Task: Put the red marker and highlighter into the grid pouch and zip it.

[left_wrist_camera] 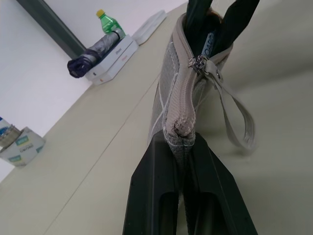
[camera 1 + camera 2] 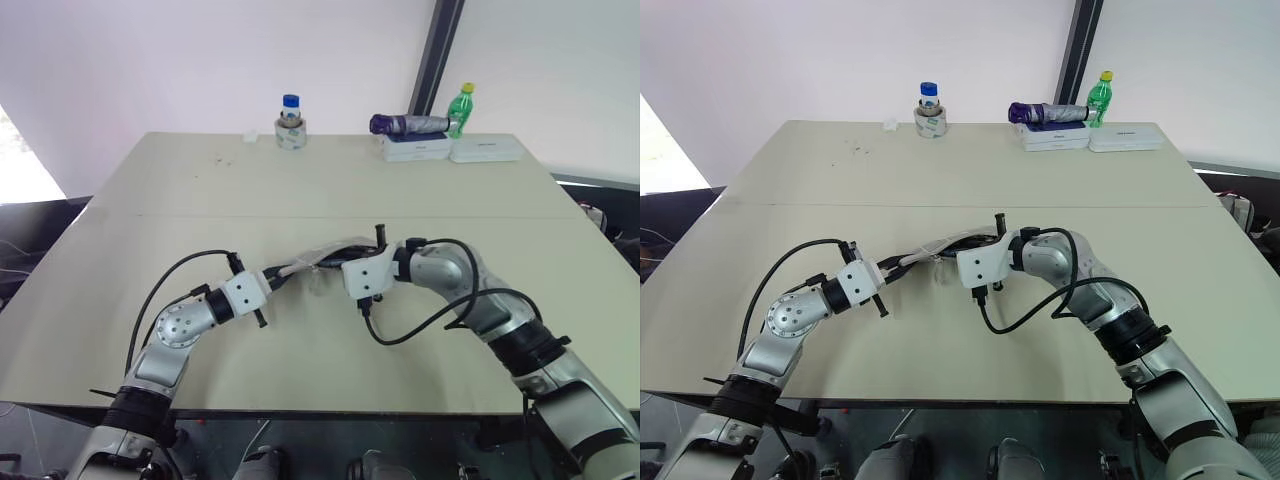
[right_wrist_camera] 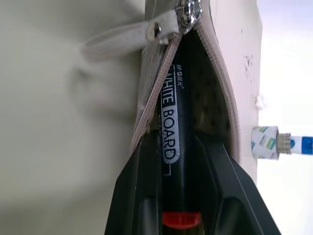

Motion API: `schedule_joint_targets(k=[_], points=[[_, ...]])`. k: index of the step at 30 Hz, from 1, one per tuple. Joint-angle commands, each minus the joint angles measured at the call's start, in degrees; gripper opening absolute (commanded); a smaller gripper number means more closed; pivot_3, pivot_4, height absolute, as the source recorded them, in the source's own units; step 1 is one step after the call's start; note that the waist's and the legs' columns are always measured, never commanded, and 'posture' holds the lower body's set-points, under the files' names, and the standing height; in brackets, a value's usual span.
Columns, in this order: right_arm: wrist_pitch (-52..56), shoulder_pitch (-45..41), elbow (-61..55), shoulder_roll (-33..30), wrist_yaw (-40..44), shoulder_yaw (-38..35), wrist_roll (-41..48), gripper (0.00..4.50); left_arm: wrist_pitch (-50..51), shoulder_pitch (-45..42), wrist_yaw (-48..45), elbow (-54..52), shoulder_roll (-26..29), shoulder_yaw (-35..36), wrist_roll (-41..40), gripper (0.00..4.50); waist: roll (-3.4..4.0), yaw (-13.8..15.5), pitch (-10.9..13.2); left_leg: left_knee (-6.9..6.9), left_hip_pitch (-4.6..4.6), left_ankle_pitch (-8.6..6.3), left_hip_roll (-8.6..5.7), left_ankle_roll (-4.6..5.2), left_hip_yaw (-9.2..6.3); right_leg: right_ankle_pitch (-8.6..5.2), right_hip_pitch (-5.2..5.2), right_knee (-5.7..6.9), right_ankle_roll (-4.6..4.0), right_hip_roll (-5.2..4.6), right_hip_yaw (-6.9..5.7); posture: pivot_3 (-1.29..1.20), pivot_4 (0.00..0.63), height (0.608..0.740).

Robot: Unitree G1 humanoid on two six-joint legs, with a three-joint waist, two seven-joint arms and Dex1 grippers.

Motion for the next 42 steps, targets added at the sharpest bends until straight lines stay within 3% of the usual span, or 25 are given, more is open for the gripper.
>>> schedule_joint_targets(k=[1,3,6,13,17,20,24,32,41,42], points=[[-0.9,-1.3,-1.3,0.2,0.9,-3.3,4.2,1.41,-1.1,-0.5,-0.1,-1.6,0.0,0.2,-1.1,0.00,0.00,0.1,0.0,0.00,0.00,0.00,-0.01,0.00,0.00,0.00,0.00,0.00,0.00,-0.01,0.00,0.00,0.150,0.737],[-0.9,-1.4,-1.3,-0.4,0.9,-3.7,4.2,2.22,-0.9,-0.1,0.0,-1.8,0.0,0.5,-1.4,0.00,0.00,0.1,0.0,0.02,0.00,-0.01,-0.01,0.01,0.00,0.00,0.02,0.00,0.00,-0.01,0.00,0.00,0.150,0.737],[-3.1,-1.2,-1.2,-2.1,0.5,-4.3,3.5,3.79,-0.6,0.2,0.2,-1.9,-0.1,0.9,-1.7,0.00,0.00,0.0,0.0,0.02,0.00,-0.01,0.00,0.03,-0.01,0.00,0.02,0.00,0.00,-0.01,0.00,0.00,0.150,0.737],[7.7,2.8,-9.1,-4.4,7.3,-12.2,16.7,3.79,0.5,0.7,1.4,-1.7,-0.3,1.8,-2.2,0.00,0.00,0.1,0.0,0.02,0.00,-0.03,-0.01,0.05,-0.01,0.00,0.03,0.00,0.00,-0.02,0.00,0.00,0.150,0.737],[28.6,6.3,-16.7,0.1,6.5,-20.1,30.6,3.79,1.2,0.5,3.3,-1.0,-0.6,2.1,-1.2,0.00,0.00,0.0,0.0,0.01,0.14,-0.07,0.01,0.13,-0.04,0.01,0.15,0.03,-0.01,-0.01,-0.01,0.00,0.150,0.737],[46.6,14.0,-27.1,1.0,8.9,-21.7,43.7,3.79,1.6,-0.2,4.5,-0.2,-1.0,1.9,-0.7,0.00,-0.02,0.3,0.0,-0.03,0.24,-0.08,0.02,0.14,-0.11,0.01,0.26,0.03,-0.02,-0.02,-0.02,0.00,0.150,0.737],[53.7,21.0,-32.0,5.8,3.0,-19.2,47.3,3.79,1.8,-1.0,4.5,-0.4,-1.6,0.8,-0.7,0.00,-0.01,0.0,0.0,-0.02,0.23,-0.10,0.00,0.16,-0.19,0.01,0.31,-0.04,-0.02,-0.07,-0.09,0.00,0.150,0.737],[48.5,18.6,-20.0,20.4,-11.3,-14.9,42.1,3.79,2.4,-0.6,4.1,-2.6,-1.9,-0.4,0.1,0.00,-0.03,-0.1,0.0,0.01,0.24,-0.07,0.00,0.12,-0.17,0.09,0.25,0.04,-0.13,-0.02,-0.08,0.00,0.150,0.737],[41.3,13.7,-8.3,29.3,-15.7,-14.7,40.9,3.79,3.0,0.0,4.6,-4.0,-1.8,-0.6,0.6,0.00,-0.03,0.0,0.0,0.00,0.22,-0.06,-0.01,0.11,-0.14,0.08,0.25,0.02,-0.12,-0.01,-0.08,0.00,0.150,0.737],[41.3,13.6,-8.1,29.6,-15.8,-14.9,41.3,3.56,3.1,-0.1,4.7,-4.0,-1.9,-0.5,0.6,0.00,-0.02,0.0,0.0,0.00,0.22,-0.06,-0.01,0.11,-0.14,0.08,0.25,0.02,-0.12,-0.01,-0.08,0.00,0.150,0.737]])
